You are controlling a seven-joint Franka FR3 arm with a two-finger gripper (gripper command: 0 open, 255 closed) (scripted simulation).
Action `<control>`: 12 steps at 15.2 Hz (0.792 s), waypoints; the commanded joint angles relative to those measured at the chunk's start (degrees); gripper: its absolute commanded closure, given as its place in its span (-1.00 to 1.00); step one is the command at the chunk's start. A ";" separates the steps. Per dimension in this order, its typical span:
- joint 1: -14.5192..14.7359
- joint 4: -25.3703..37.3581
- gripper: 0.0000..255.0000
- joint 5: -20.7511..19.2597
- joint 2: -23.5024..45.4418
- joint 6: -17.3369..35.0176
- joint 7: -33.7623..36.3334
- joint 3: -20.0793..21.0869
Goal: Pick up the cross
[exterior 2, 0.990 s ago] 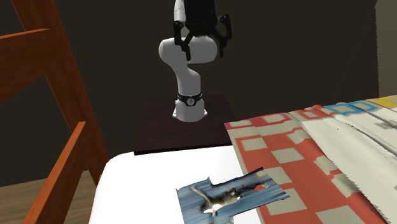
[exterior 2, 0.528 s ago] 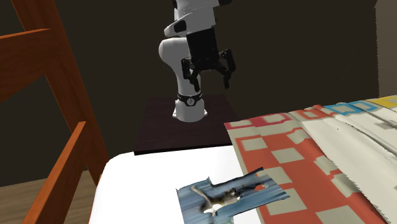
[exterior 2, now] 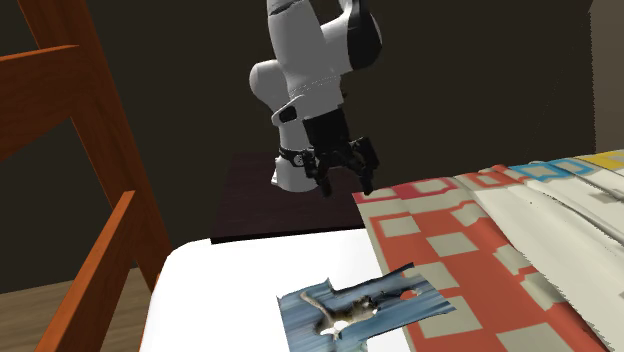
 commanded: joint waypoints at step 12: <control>33.98 23.22 -1.00 101.78 43.83 8.98 -71.45 -25.95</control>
